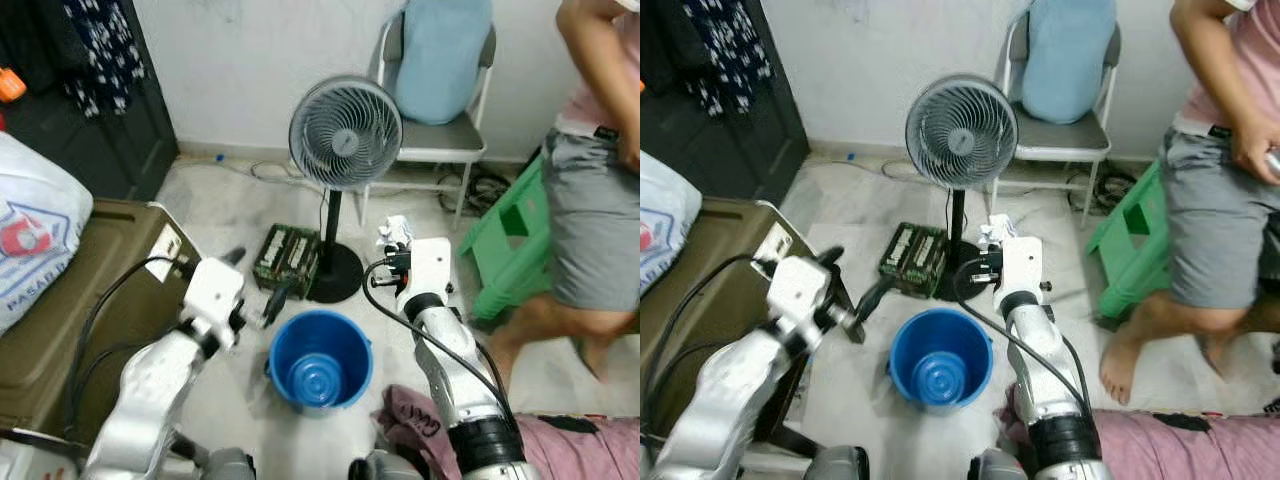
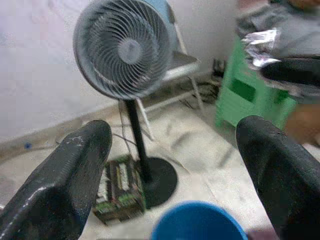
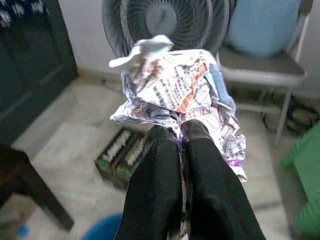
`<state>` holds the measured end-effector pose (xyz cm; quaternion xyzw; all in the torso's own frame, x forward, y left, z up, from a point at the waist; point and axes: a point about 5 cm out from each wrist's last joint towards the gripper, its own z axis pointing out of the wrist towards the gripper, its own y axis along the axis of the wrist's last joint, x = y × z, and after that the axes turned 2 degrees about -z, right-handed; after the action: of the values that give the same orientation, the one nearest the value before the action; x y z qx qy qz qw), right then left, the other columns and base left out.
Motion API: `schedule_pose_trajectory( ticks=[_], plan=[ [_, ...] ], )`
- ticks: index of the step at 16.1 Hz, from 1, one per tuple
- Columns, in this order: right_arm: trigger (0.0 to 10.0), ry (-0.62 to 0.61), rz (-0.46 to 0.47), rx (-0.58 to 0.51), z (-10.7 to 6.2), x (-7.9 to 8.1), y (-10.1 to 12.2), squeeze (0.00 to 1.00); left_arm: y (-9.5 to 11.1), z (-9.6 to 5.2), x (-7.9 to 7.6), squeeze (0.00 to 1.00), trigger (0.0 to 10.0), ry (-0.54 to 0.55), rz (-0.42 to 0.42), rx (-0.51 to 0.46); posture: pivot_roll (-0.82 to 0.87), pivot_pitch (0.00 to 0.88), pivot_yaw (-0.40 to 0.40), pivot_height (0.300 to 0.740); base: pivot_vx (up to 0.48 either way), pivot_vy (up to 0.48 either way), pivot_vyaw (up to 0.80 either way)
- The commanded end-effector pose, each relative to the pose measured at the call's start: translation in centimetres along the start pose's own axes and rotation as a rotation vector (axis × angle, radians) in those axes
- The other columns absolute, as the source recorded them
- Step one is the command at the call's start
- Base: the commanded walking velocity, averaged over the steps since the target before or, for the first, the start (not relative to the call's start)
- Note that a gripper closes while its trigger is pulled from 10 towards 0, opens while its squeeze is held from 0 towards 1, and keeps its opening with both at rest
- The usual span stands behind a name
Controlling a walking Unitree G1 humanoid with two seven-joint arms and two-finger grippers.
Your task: Clean up the room
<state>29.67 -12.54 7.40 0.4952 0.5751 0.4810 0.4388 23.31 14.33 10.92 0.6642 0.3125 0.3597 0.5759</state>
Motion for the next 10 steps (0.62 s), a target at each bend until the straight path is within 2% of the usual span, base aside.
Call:
schedule_pose_trajectory(
  ticks=[1, 2, 5, 6, 8, 10],
  plan=[
    [10.0, -0.021, 0.019, 0.076, 0.1, -0.1, -0.9, 0.0, 0.3, -0.9, -0.1, 0.0, 10.0, -0.067, 0.04, 0.011, 0.08, 0.13, -0.035, 0.74, 0.0, 0.0, 0.0],
    [10.0, -0.033, 0.058, 0.115, 0.0, -0.1, -1.5, 0.0, 0.0, -1.4, 0.0, 0.0, 10.0, -0.1, 0.046, 0.024, 0.08, 0.136, -0.037, 0.74, 0.0, 0.0, 0.0],
    [10.0, -0.025, -0.008, 0.149, 0.2, 0.0, -2.2, 0.0, -0.6, -2.1, 0.8, 0.0, 10.0, -0.168, 0.107, 0.073, 0.08, 0.154, -0.027, 0.74, 0.0, 0.0, 0.0],
    [10.0, -0.046, -0.014, 0.191, 0.5, -0.6, -2.9, 0.0, -0.1, -2.0, 0.9, 0.0, 10.0, -0.195, 0.137, 0.076, 0.11, 0.179, -0.011, 0.74, 0.0, 0.0, 0.0],
    [10.0, -0.048, -0.016, 0.218, 0.7, -0.7, -3.4, 0.0, 0.3, -2.2, 1.0, 0.0, 10.0, -0.193, 0.141, 0.08, 0.12, 0.189, 0.0, 0.74, 0.0, 0.0, 0.0],
    [10.0, -0.039, -0.027, 0.256, 1.2, -0.1, -4.1, 0.0, 0.4, -2.8, 1.2, 0.0, 10.0, -0.14, 0.151, 0.089, 0.16, 0.217, 0.024, 0.74, 0.0, 0.0, 0.0]
  ],
)
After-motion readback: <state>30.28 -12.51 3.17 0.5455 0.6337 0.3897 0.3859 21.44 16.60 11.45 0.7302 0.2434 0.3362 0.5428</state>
